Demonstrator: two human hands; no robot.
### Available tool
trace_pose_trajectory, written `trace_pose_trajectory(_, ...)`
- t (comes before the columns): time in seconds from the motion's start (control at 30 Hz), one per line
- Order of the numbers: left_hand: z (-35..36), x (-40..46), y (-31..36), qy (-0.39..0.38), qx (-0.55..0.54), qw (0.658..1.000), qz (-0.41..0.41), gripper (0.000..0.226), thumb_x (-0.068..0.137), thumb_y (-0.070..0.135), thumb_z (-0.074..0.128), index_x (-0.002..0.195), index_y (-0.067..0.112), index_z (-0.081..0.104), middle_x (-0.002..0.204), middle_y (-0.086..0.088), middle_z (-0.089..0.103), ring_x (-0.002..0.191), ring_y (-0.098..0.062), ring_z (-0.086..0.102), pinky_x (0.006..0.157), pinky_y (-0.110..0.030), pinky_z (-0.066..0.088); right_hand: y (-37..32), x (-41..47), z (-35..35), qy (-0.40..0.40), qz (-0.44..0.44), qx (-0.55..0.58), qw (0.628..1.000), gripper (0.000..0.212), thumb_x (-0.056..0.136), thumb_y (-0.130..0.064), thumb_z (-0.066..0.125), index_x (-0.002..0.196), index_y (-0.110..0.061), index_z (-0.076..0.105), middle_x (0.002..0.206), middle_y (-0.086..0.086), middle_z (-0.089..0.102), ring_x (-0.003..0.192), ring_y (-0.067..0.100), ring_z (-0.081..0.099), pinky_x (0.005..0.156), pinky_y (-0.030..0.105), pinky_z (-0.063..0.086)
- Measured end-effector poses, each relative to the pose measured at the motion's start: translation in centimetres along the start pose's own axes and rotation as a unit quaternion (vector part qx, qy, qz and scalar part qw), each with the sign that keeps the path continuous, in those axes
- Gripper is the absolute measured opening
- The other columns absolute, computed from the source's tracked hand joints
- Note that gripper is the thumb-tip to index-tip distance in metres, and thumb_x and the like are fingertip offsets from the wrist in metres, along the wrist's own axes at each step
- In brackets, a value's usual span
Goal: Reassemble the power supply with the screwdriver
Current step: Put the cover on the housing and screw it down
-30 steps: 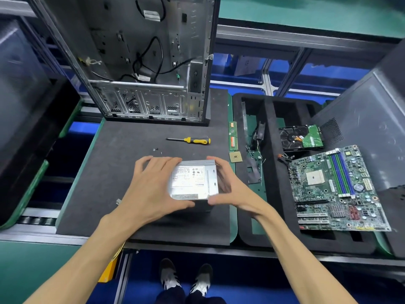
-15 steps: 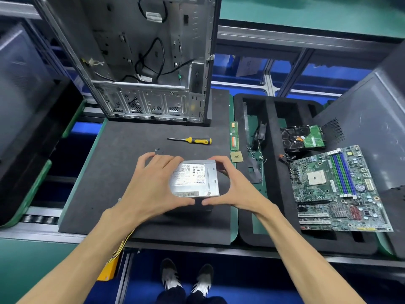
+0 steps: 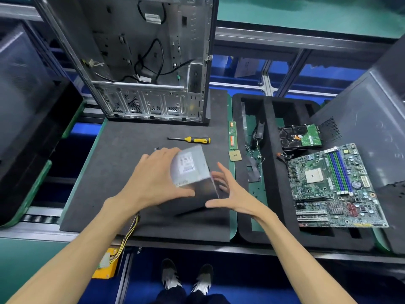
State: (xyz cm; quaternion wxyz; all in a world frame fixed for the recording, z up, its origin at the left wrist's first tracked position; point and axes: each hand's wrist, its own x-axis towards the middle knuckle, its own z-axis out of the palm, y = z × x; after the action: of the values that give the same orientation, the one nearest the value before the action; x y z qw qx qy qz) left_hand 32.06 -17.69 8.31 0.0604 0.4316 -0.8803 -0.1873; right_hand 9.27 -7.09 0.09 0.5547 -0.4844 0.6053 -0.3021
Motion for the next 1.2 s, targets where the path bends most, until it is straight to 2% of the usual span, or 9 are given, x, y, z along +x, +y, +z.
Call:
trace_pose_trajectory(0.13, -1.8, -0.8, -0.6, 0.034, -0.234, 0.967, -0.096, 0.077, 0.039, 0.077, 0.078, 0.107, 0.055, 0.049, 0.105, 0.038, 0.058, 0.099, 0.009, 0.056, 0.081, -0.013, 0.04, -0.1, -0.2, 0.2, 0.059, 0.022, 0.129, 0.99, 0.106, 0.067, -0.039, 0.09, 0.153, -0.037, 0.03, 0.129, -0.017, 0.058, 0.108, -0.002, 0.06, 0.093, 0.013, 0.047)
trace_pose_trajectory(0.2, -2.3, -1.2, -0.5, 0.053, -0.319, 0.94, -0.109, 0.068, 0.041, 0.071, 0.084, 0.103, 0.059, 0.055, 0.106, 0.043, 0.06, 0.1, 0.017, 0.057, 0.073, -0.002, 0.042, -0.3, 0.0, 1.3, 0.071, 0.019, 0.182, 0.981, 0.088, 0.061, -0.041, 0.087, 0.139, -0.029, 0.048, 0.131, -0.005, 0.065, 0.123, 0.012, 0.06, 0.108, 0.027, 0.045)
trace_pose_trajectory(0.43, -0.3, -2.5, -0.7, 0.055, -0.598, 0.783, -0.162, 0.084, 0.057, 0.042, 0.087, 0.132, 0.015, 0.061, 0.125, 0.0, 0.072, 0.118, -0.02, 0.067, 0.094, -0.035, 0.054, -4.0, -0.1, 2.5, 0.114, -0.022, 0.227, 0.967, 0.083, 0.059, -0.042, 0.086, 0.133, -0.021, 0.053, 0.12, -0.007, 0.074, 0.112, 0.011, 0.069, 0.087, 0.023, 0.055)
trace_pose_trajectory(0.57, 1.0, -3.6, -2.9, -0.044, -0.648, 0.744, -0.158, 0.069, 0.071, 0.031, 0.083, 0.133, 0.011, 0.06, 0.13, -0.005, 0.07, 0.122, -0.023, 0.065, 0.088, -0.025, 0.057, -7.2, -0.7, 0.4, 0.098, -0.043, 0.094, 0.99, 0.093, 0.058, -0.047, 0.089, 0.14, -0.032, 0.047, 0.128, -0.013, 0.067, 0.117, 0.005, 0.065, 0.095, 0.023, 0.052)
trace_pose_trajectory(0.67, 1.6, -3.7, -4.7, -0.064, -0.633, 0.757, -0.15, 0.069, 0.077, 0.009, 0.08, 0.141, 0.014, 0.053, 0.135, -0.003, 0.067, 0.128, -0.019, 0.061, 0.095, -0.022, 0.053, -9.3, -1.2, -0.5, 0.109, -0.048, -0.054, 0.991, 0.096, 0.053, -0.059, 0.087, 0.136, -0.044, 0.04, 0.128, -0.021, 0.055, 0.114, -0.006, 0.056, 0.089, 0.016, 0.046)
trace_pose_trajectory(0.77, 1.2, -3.6, -6.5, -0.006, -0.606, 0.778, -0.165, 0.073, 0.083, -0.004, 0.071, 0.144, 0.028, 0.049, 0.135, 0.006, 0.067, 0.134, -0.01, 0.054, 0.103, -0.028, 0.045, -10.6, -1.1, -0.9, 0.129, -0.059, -0.268, 0.953, 0.105, 0.053, -0.069, 0.082, 0.141, -0.041, 0.031, 0.128, -0.009, 0.045, 0.12, 0.013, 0.044, 0.099, 0.032, 0.04)
trace_pose_trajectory(0.87, 0.4, -3.4, -6.8, 0.035, -0.578, 0.8, -0.155, 0.055, 0.091, 0.02, 0.066, 0.143, 0.035, 0.052, 0.138, 0.012, 0.064, 0.135, -0.003, 0.051, 0.113, -0.033, 0.036, -10.6, -0.6, -0.3, 0.13, -0.073, -0.44, 0.885, 0.113, 0.059, -0.068, 0.082, 0.15, -0.032, 0.026, 0.127, -0.001, 0.044, 0.121, 0.022, 0.038, 0.108, 0.04, 0.033)
trace_pose_trajectory(1.0, 0.6, -2.4, -4.5, 0.009, -0.517, 0.841, -0.159, 0.063, 0.079, 0.069, 0.065, 0.137, 0.046, 0.055, 0.131, 0.028, 0.062, 0.125, 0.014, 0.051, 0.108, -0.027, 0.038, -9.2, 0.6, 1.5, 0.112, -0.07, -0.515, 0.847, 0.112, 0.062, -0.065, 0.082, 0.152, -0.027, 0.025, 0.127, 0.001, 0.043, 0.12, 0.025, 0.038, 0.106, 0.038, 0.03)
trace_pose_trajectory(1.2, 2.9, -1.3, -2.4, 0.023, -0.494, 0.847, -0.197, 0.032, 0.091, 0.047, 0.07, 0.122, 0.04, 0.061, 0.109, 0.029, 0.07, 0.102, 0.011, 0.064, 0.074, -0.008, 0.049, -8.0, 1.6, 2.8, 0.108, -0.113, -0.528, 0.835, 0.116, 0.063, -0.069, 0.078, 0.155, -0.027, 0.023, 0.13, 0.001, 0.041, 0.121, 0.024, 0.036, 0.106, 0.038, 0.03)
